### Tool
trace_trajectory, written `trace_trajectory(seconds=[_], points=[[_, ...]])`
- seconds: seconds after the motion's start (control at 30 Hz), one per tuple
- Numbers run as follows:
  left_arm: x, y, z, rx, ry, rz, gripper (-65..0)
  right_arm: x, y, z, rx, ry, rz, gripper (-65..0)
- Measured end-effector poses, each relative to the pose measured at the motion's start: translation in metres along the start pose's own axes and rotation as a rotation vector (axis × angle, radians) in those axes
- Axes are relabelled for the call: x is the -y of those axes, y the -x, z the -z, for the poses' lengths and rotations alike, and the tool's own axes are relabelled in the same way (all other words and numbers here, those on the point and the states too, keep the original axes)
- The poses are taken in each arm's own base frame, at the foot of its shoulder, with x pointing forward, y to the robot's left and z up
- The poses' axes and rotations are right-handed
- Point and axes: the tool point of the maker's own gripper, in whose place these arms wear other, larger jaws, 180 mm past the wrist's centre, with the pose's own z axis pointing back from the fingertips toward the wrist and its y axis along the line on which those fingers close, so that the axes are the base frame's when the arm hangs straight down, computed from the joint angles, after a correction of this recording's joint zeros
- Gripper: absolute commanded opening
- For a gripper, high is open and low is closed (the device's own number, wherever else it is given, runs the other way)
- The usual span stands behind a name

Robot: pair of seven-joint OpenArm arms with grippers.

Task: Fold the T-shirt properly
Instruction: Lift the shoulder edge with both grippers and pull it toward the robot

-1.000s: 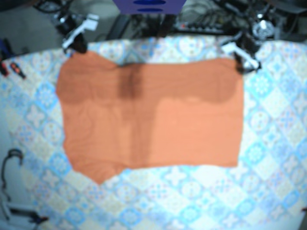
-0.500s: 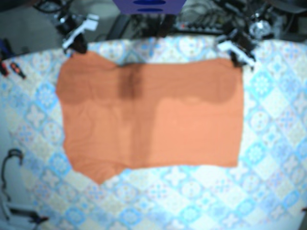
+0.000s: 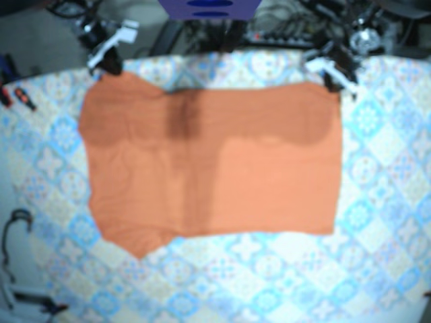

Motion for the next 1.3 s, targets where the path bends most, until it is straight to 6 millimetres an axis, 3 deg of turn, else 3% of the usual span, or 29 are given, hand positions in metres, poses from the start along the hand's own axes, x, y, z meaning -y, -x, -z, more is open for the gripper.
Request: trace_trajectory(seconds=[0.2,0.47,0.73,1.17,1.3], points=[[0.000,-0.003,-0.003,0.003,-0.001,-0.001,-65.0,0.000,0.000,0.000,0.000,0.000,0.000,-65.0],[-0.013,-0.040,-0.027,0.109,-0.044,-0.017,-65.0,0.004,-0.002,-0.002,0.006,0.011,-0.003,-65.0],[-0.017,-0.036,-0.053,0.107,-0.061,-0.049,-65.0,0.006,0.006,-0.024,-0.025,0.013,-0.010,-65.0],[-0.007,-0.028,-0.079,0.086,-0.035,-0.068,-65.0,-0.004,0.026,-0.061,-0.094,-0.003,-0.022,-65.0],[-0.007,-0.016,-0.090,0.069,-0.026,-0.040,-65.0,-0.005,0.028,-0.072,-0.103,-0.010,-0.031,-65.0]])
